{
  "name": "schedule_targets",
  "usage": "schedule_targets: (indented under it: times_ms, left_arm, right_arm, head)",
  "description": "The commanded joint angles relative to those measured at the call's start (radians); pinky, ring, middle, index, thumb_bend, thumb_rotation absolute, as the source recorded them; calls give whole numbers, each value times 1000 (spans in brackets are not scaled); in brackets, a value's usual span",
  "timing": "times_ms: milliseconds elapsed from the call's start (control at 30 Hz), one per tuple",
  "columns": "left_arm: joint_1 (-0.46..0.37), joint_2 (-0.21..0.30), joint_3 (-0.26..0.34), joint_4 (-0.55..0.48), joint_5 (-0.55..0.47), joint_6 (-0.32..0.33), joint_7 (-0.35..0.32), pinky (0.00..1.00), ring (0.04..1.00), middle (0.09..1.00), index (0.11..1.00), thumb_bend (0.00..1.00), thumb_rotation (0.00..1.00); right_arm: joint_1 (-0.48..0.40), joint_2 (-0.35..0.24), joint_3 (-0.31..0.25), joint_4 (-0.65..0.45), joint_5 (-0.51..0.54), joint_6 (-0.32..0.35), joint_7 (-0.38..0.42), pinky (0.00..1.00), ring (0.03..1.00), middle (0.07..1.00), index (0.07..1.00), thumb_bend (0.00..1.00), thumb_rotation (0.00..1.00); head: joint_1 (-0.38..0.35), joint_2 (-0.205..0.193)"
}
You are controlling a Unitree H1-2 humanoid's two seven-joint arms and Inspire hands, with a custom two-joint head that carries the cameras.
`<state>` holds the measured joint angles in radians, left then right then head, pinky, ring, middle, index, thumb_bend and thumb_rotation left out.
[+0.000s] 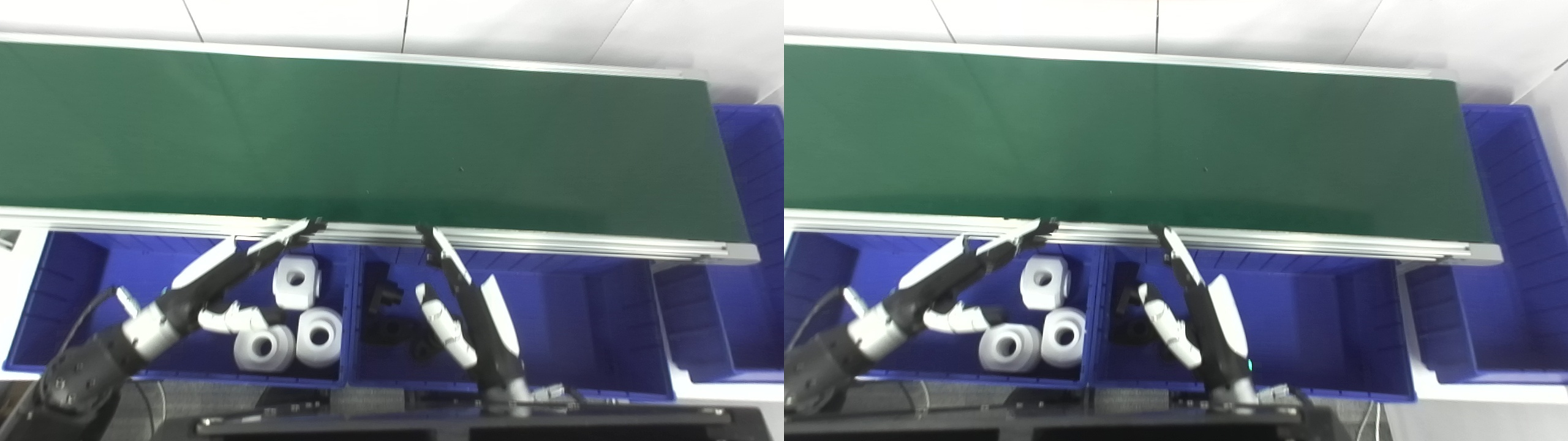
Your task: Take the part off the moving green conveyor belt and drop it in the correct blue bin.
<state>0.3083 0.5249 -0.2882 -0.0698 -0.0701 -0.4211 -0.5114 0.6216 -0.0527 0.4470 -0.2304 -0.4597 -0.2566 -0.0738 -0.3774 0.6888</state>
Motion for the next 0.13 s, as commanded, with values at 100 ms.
schedule_targets:
  times_ms: [100]
  left_arm:
    - [-9, -28, 10, -31, 21, -48, -10, 866, 956, 988, 945, 399, 630]
  right_arm:
    - [21, 28, 51, 7, -23, -78, -21, 841, 919, 949, 914, 429, 910]
  head:
    - [14, 32]
